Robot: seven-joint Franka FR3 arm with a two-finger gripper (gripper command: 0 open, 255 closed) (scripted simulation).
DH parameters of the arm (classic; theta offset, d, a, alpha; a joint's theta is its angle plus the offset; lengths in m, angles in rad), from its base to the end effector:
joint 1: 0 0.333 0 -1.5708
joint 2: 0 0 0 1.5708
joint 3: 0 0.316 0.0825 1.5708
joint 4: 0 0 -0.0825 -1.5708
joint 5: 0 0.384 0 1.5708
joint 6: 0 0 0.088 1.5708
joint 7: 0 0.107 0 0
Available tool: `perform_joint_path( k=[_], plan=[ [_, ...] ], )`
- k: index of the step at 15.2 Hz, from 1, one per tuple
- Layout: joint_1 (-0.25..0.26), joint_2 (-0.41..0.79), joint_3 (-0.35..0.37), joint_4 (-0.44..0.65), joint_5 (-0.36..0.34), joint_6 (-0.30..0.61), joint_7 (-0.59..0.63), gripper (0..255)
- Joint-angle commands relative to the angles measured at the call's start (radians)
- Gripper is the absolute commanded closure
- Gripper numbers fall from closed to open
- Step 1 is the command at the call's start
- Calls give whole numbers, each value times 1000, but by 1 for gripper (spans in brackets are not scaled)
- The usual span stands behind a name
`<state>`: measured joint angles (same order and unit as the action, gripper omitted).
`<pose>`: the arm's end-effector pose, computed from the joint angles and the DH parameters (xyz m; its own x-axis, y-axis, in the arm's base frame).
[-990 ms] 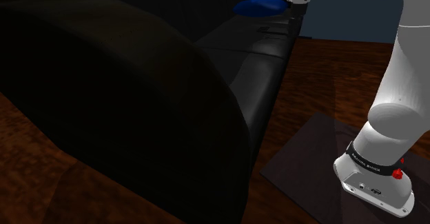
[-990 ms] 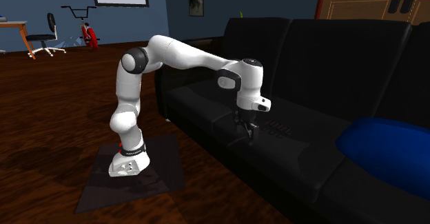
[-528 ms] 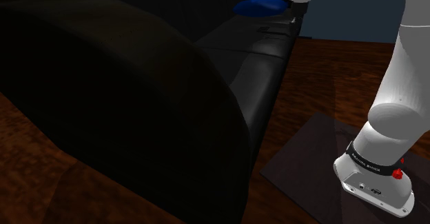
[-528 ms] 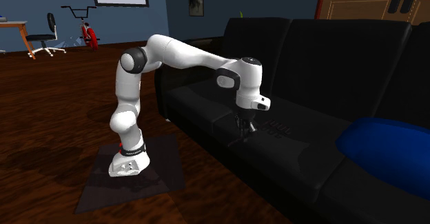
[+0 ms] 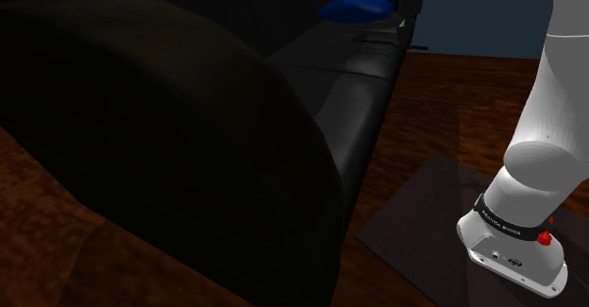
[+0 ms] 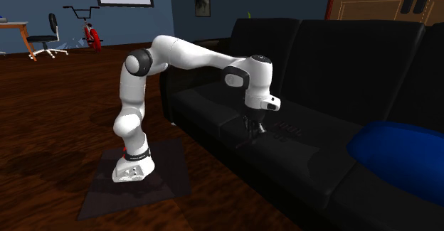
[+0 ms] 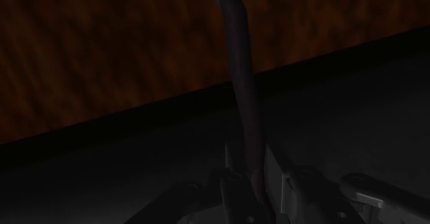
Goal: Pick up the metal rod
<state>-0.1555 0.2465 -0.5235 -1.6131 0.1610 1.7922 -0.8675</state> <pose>0.5120 -0.3594 0.4945 0.9870 0.1607 0.0038 0.1607 -0.9859 -0.0473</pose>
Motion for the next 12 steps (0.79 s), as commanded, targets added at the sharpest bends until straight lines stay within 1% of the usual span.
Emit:
perform_joint_path(
  k=[1,10,12],
  plan=[
    [0,-3,0,22,-3,-25,4,255],
    [-10,3,-4,152,-2,-149,9,255],
    [-11,3,-4,154,-2,-151,10,255]
  ],
)
